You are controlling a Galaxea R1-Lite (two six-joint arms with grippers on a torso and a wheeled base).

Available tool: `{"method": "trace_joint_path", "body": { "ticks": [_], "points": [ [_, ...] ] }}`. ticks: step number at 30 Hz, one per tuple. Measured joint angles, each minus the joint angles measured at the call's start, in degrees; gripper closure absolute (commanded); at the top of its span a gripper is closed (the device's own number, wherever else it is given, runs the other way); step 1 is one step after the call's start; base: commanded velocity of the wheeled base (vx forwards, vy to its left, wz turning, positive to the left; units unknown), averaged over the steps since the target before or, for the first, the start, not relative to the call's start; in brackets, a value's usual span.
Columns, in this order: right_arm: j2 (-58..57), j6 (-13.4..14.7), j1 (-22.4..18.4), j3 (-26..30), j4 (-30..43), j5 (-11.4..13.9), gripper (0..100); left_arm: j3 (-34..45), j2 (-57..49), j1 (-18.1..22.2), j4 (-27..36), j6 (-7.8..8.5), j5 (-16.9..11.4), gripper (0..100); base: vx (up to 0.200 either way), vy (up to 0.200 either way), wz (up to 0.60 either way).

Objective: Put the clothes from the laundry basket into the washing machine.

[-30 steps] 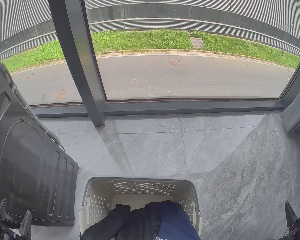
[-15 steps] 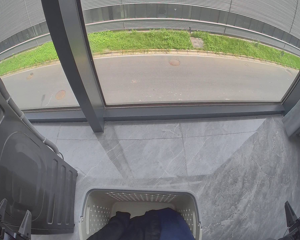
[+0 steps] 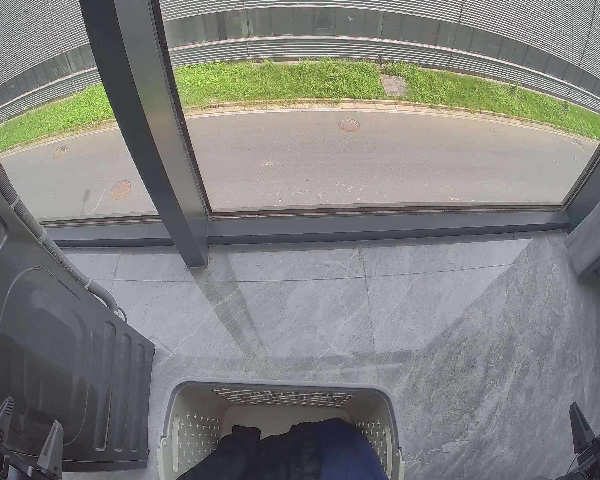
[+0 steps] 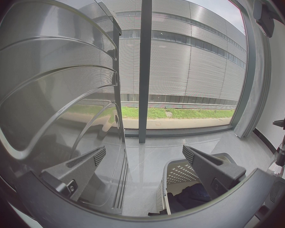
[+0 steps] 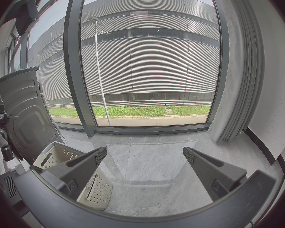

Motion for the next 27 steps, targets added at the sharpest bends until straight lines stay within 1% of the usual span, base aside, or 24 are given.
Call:
{"method": "trace_joint_path", "body": {
  "ticks": [27],
  "points": [
    [0.0, -0.1, 0.0, 0.0, 0.0, 0.0, 0, 0.0, 0.0, 0.0, 0.0, 0.00, 0.0, 0, 0.000, 0.000, 0.00]
  ]
}}
